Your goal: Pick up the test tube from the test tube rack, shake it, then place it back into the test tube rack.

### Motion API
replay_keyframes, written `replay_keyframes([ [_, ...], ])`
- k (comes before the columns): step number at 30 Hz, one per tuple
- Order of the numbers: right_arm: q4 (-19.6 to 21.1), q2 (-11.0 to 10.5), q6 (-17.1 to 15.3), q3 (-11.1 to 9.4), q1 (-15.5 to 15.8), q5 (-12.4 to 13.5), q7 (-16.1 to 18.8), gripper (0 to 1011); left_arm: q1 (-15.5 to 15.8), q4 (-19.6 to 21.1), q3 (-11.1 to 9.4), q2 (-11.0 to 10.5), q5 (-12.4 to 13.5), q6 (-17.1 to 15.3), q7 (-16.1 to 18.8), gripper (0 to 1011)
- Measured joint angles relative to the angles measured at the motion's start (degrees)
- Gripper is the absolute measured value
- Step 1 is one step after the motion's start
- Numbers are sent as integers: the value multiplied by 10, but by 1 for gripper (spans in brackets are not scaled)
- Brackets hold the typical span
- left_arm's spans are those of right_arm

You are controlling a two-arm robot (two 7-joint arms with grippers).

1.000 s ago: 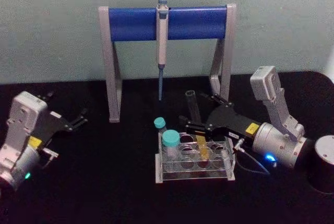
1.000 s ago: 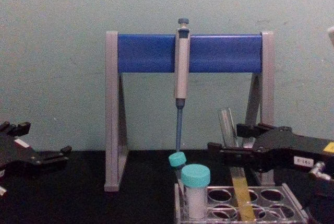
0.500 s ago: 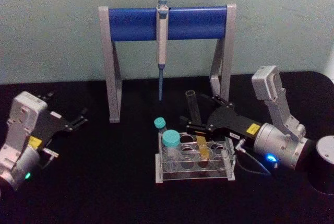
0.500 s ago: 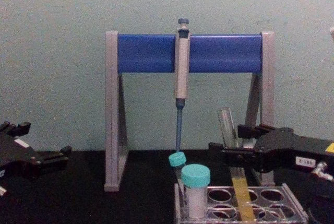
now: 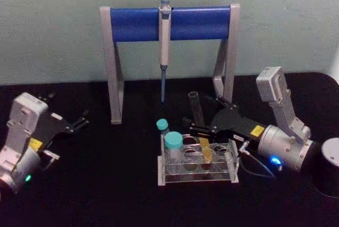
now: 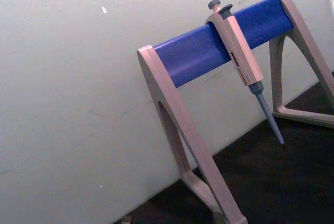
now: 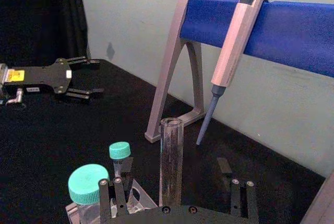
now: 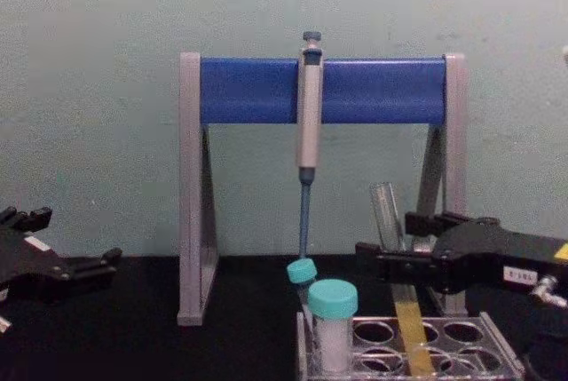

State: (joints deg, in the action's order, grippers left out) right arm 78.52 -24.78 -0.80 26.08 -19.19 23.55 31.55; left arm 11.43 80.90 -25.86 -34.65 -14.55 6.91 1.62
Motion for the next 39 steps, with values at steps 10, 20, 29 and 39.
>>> replay_keyframes([
  [10,0,0,0,0,0,0,0,1000,0,0,0,0,0,0,0,1001],
  [20,0,0,0,0,0,-1,0,928,0,0,0,0,0,0,0,1001],
  [29,0,0,0,0,0,-1,0,672,0,0,0,0,0,0,0,1001],
  [39,0,0,0,0,0,-1,0,322,0,0,0,0,0,0,0,1001],
])
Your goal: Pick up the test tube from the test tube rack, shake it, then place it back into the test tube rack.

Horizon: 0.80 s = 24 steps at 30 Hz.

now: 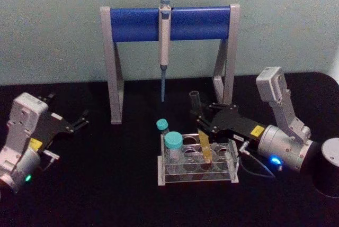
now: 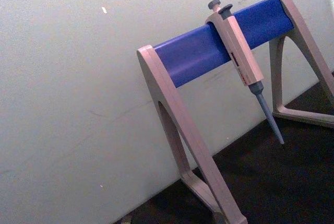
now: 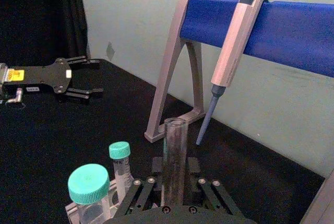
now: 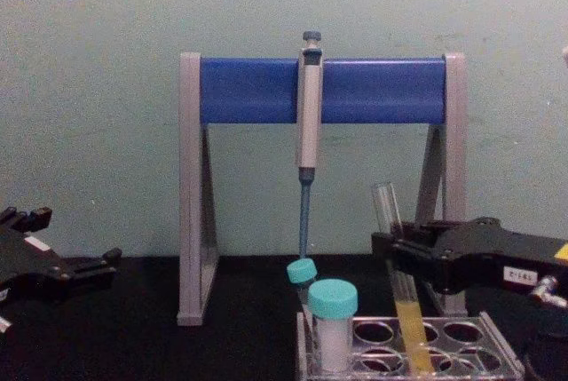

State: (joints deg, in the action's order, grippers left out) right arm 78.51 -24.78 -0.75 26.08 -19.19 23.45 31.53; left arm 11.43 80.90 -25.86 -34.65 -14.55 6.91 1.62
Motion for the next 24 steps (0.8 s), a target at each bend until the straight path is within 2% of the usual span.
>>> replay_keyframes([
  [4,0,0,0,0,0,0,0,232,0,0,0,0,0,0,0,1001],
  [24,6,-3,2,-2,4,2,-1,229,0,0,0,0,0,0,0,1001],
])
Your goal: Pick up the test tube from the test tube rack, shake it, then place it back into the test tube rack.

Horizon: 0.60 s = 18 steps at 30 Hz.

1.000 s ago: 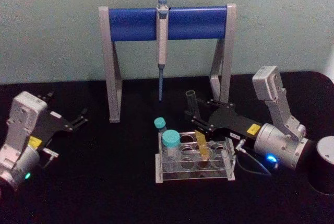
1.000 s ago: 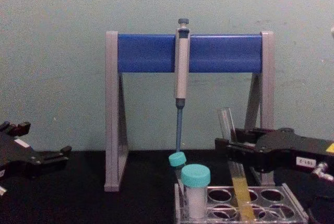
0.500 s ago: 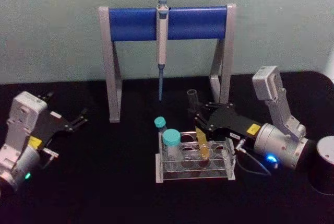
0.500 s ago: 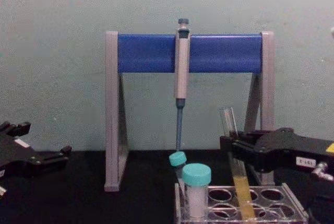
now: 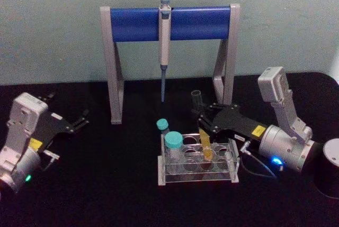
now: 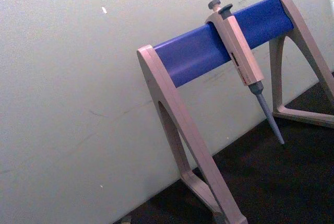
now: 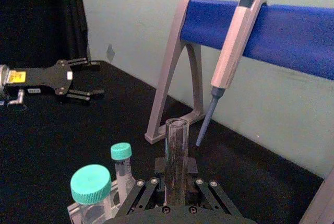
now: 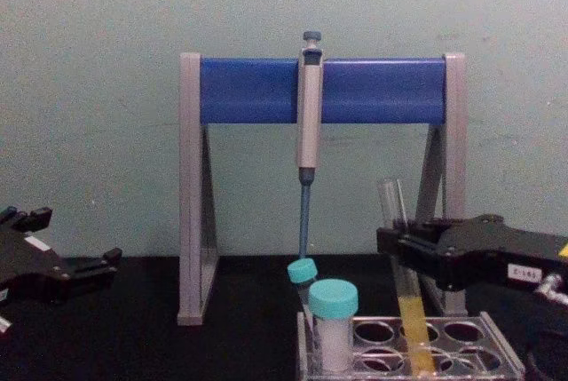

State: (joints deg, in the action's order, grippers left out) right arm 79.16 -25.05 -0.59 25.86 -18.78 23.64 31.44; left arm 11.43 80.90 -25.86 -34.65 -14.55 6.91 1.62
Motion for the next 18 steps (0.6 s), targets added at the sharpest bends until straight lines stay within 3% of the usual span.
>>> replay_keyframes([
  [11,30,-7,20,-20,16,20,-5,229,0,0,0,0,0,0,0,1001],
  [18,58,-8,55,-39,32,24,-17,229,0,0,0,0,0,0,0,1001],
])
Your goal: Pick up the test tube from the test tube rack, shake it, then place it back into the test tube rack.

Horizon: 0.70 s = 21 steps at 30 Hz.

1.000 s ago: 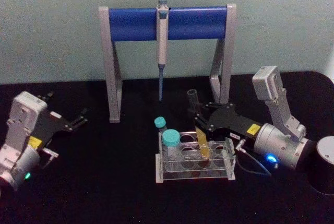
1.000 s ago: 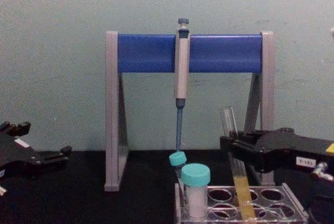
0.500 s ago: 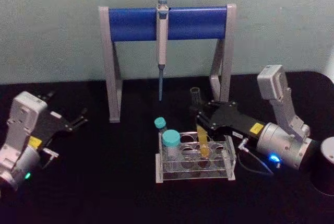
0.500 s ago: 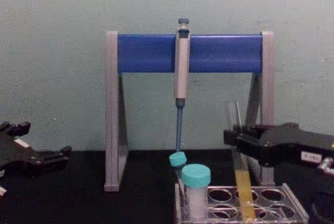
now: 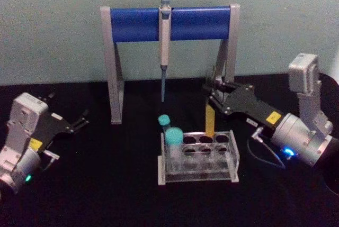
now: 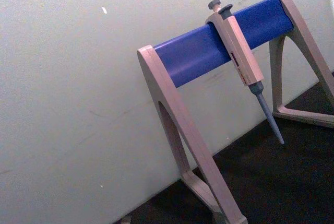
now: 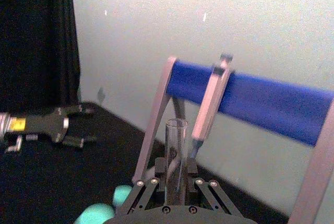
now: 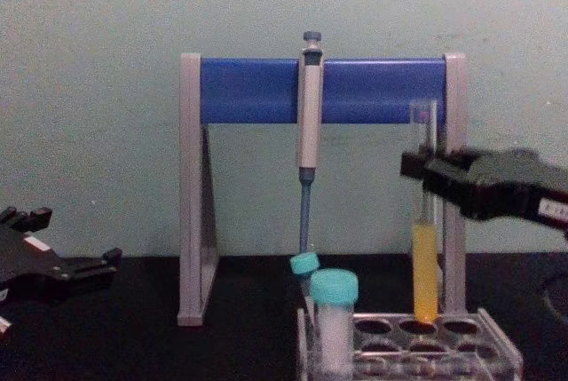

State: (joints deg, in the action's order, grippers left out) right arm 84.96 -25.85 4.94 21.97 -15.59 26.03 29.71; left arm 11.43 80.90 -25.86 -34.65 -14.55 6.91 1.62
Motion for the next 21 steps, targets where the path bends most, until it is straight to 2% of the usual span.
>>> replay_keyframes([
  [7,24,2,38,-25,17,10,-5,229,0,0,0,0,0,0,0,1001],
  [21,40,6,51,-56,35,16,-17,229,0,0,0,0,0,0,0,1001],
])
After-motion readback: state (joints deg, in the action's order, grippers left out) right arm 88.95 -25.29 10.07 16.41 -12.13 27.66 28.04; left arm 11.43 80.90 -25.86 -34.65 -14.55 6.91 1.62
